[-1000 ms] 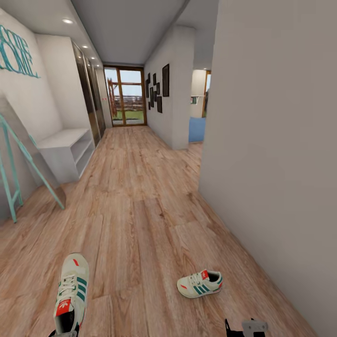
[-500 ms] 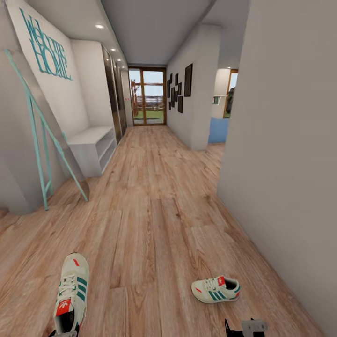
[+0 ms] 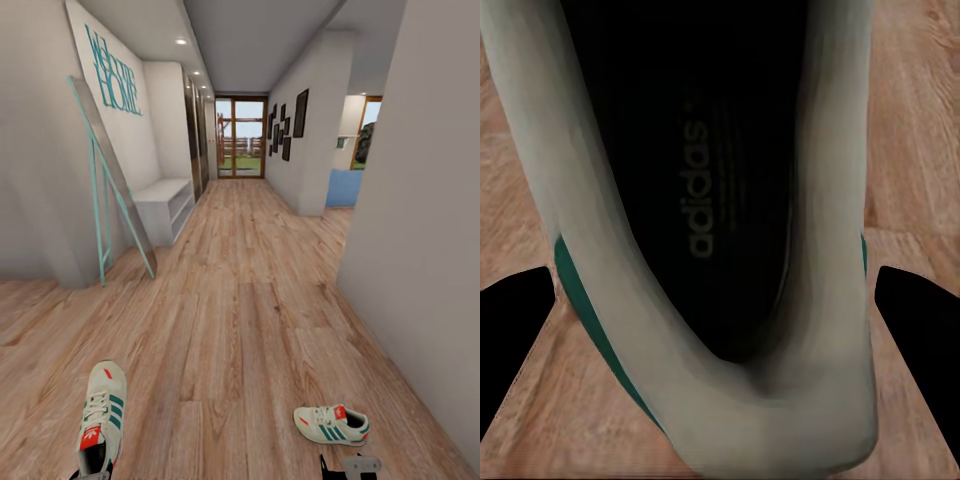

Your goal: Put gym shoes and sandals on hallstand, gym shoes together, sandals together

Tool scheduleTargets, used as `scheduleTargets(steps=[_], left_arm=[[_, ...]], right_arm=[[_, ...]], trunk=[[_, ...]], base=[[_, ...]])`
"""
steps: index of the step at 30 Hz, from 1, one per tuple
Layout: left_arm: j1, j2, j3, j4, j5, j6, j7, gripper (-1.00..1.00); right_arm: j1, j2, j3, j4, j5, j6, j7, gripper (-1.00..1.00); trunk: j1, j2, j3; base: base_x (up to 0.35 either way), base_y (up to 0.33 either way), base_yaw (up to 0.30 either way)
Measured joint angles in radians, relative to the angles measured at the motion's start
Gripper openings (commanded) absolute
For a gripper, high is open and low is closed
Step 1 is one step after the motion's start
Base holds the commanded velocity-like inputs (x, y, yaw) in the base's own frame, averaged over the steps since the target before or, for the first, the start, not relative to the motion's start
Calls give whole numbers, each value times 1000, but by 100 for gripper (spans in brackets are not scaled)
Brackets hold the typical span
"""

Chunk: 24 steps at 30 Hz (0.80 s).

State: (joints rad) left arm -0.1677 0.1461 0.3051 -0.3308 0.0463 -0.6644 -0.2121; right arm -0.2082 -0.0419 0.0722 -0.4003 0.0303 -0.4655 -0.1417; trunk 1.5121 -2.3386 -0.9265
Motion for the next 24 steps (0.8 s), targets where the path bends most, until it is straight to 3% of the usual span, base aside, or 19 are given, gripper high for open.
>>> scheduleTargets(steps=[24], left_arm=[[0, 0, -1, 0, 0, -4, 2, -100]], right_arm=[[0, 0, 1, -5, 2, 0, 3, 100]], trunk=[[0, 0, -1]], base=[[2, -12, 14]])
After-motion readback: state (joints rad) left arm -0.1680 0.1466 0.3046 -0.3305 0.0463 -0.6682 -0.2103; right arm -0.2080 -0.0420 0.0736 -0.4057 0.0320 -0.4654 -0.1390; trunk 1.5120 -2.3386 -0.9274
